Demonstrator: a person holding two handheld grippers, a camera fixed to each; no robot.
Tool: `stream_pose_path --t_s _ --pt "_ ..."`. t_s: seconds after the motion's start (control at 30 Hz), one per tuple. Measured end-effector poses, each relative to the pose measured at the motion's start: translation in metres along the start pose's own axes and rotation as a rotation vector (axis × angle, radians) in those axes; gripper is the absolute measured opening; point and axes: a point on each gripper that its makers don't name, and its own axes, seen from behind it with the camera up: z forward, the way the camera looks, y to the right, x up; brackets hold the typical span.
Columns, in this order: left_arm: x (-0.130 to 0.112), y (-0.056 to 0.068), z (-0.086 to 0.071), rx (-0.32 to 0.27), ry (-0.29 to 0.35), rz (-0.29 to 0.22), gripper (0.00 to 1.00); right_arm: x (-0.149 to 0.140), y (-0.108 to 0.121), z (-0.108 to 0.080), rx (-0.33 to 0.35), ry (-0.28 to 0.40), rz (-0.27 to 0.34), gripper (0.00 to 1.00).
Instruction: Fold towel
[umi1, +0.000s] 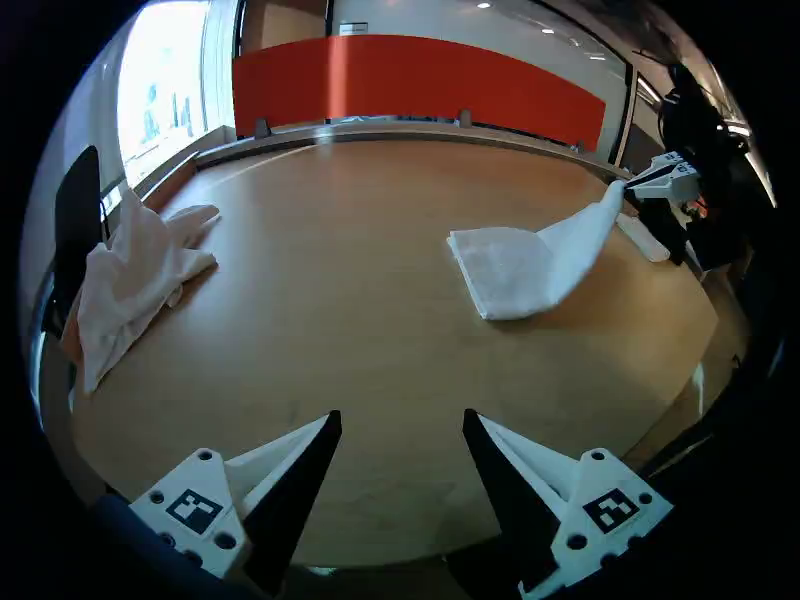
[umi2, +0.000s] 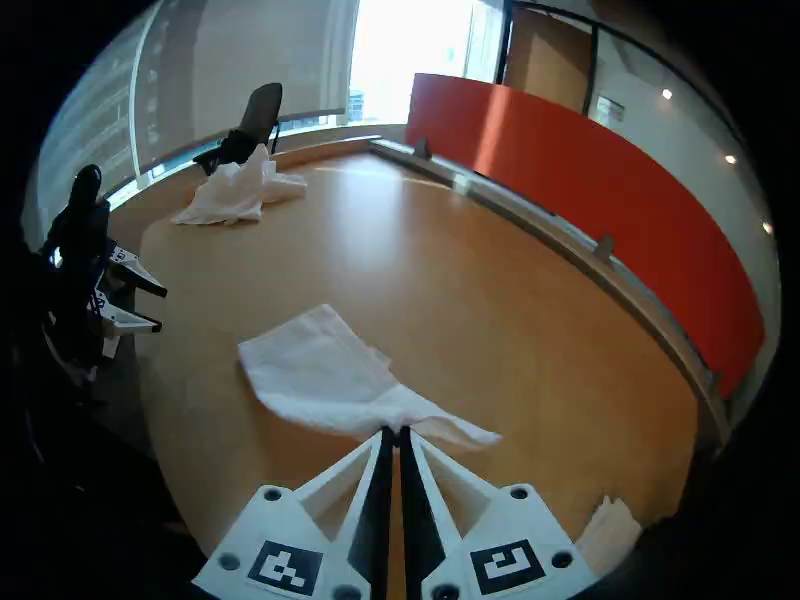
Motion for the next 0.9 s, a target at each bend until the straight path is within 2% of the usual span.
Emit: stream_pose_path --t_s 0.5,0.9 --pt "-0.002 -0.002 -0.010 0.011 0.015 -0.033 0.90 0.045 -0.040 0.039 0.109 0.018 -0.119 0.05" --pt "-0.005 -0.014 -0.023 0.040 0.029 -0.066 0.90 0.064 -0.094 0.086 0.231 0.000 -0.196 0.04"
